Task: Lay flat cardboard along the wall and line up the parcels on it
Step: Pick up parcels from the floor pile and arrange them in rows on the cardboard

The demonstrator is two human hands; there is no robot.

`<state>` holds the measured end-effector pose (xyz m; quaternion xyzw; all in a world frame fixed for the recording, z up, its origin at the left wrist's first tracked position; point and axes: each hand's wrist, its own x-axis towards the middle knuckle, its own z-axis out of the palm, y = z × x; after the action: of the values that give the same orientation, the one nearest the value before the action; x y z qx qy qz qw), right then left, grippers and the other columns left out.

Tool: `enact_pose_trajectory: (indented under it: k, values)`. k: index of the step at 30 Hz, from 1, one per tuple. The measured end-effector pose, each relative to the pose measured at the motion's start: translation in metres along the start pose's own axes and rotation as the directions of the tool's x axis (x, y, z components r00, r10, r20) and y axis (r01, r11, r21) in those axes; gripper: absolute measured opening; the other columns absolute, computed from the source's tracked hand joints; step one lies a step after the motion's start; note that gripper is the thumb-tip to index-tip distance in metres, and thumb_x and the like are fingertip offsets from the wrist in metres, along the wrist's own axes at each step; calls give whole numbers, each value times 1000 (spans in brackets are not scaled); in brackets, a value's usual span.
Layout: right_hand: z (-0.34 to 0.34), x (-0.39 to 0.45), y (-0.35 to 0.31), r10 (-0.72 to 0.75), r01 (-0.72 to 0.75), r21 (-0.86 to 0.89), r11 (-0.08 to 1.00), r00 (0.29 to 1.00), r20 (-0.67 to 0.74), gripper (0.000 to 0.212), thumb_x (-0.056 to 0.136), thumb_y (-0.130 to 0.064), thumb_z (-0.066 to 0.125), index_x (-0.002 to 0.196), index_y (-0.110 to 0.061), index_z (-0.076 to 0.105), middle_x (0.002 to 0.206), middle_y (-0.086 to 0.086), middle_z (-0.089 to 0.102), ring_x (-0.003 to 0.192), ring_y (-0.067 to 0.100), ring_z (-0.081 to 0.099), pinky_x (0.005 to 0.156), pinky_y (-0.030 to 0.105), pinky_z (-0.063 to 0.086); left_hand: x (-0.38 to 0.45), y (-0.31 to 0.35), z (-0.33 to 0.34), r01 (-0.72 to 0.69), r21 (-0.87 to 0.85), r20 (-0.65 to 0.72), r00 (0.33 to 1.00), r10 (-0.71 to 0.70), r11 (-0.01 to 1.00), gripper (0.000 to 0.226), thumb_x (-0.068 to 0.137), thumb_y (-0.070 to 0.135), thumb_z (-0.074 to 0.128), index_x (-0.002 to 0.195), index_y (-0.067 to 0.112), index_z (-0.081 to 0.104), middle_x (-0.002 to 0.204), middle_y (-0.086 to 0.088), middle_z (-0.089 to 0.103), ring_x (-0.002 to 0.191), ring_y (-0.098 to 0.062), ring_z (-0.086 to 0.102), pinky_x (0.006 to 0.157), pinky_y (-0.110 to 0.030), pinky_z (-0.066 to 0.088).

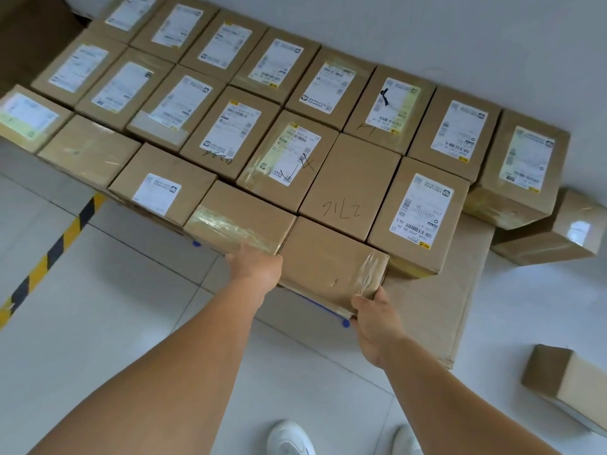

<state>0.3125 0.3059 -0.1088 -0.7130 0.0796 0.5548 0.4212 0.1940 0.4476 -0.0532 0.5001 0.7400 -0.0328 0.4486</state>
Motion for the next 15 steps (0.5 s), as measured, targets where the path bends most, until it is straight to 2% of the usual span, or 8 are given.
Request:
enact_pose_trajectory:
  k: [1, 3, 5, 6, 8, 10, 13, 15]
  values:
    - [0, -1, 0, 7, -7, -3, 1000, 1000, -2, 41, 87, -3, 44, 116, -32, 52, 98, -2, 62, 87, 23, 51, 81, 37, 46, -3, -1, 0, -6, 1, 18, 1000, 6, 1000, 64, 94, 18, 53, 149, 10, 21, 146, -11, 31, 114, -29, 45, 74, -29, 37]
    - [-1, -7, -1, 16, -17, -24, 1000, 1000, -13, 44, 88, -8, 46, 127, -28, 47, 111, 0, 62, 98, 28, 55, 88, 40, 45, -12, -3, 0, -20, 8, 21, 1000, 20, 1000, 65, 95, 19, 53, 150, 14, 19, 152, -10, 22, 87, -23, 46, 70, -27, 34]
    - [-6, -16, -6, 35, -39, -66, 997, 998, -53, 57, 91, -18, 48, 145, -26, 30, 133, 4, 54, 119, 30, 49, 95, 41, 39, -25, -1, 4, -33, 31, -3, 999, 34, 999, 65, 94, 22, 53, 150, 14, 20, 151, -12, 20, 70, -18, 38, 63, -28, 36]
    - [-11, -22, -11, 42, -49, -85, 995, 996, -78, 63, 93, -24, 47, 150, -25, 20, 138, 4, 49, 125, 30, 44, 96, 40, 36, -32, 0, 7, -41, 26, -14, 999, 42, 999, 67, 94, 23, 54, 150, 15, 19, 152, -12, 17, 75, -20, 42, 65, -29, 38]
    - [-22, -38, -21, -7, -5, -97, 995, 993, -119, 67, 96, -30, 46, 153, -25, 12, 142, 3, 41, 129, 26, 38, 98, 39, 33, -48, 4, 17, -96, -1, -26, 995, 96, 995, 74, 92, 26, 58, 152, 18, 15, 155, -11, 9, 108, -30, 50, 80, -32, 43]
    - [-38, -56, -30, -72, 61, -70, 996, 984, -160, 68, 97, -32, 46, 154, -27, 10, 154, -6, 25, 138, 24, 33, 104, 37, 31, -67, 10, 31, -193, 0, -34, 981, 192, 981, 79, 90, 28, 60, 152, 22, 13, 158, -7, 3, 135, -27, 35, 97, -35, 40]
    - [-72, -70, -35, -146, 140, -41, 989, 951, -273, 72, 95, -36, 51, 154, -28, 11, 159, -9, 19, 143, 20, 26, 114, 39, 27, -102, 24, 59, -331, 11, -1, 944, 331, 944, 80, 89, 29, 62, 152, 23, 14, 158, -4, 9, 143, -22, 20, 108, -38, 31]
    - [-99, -75, -40, -173, 175, -25, 984, 926, -337, 71, 93, -37, 53, 153, -28, 15, 156, -7, 26, 141, 18, 31, 115, 42, 30, -129, 37, 81, -413, 26, 35, 910, 412, 910, 78, 88, 29, 62, 151, 22, 17, 154, -4, 18, 141, -20, 25, 108, -36, 29]
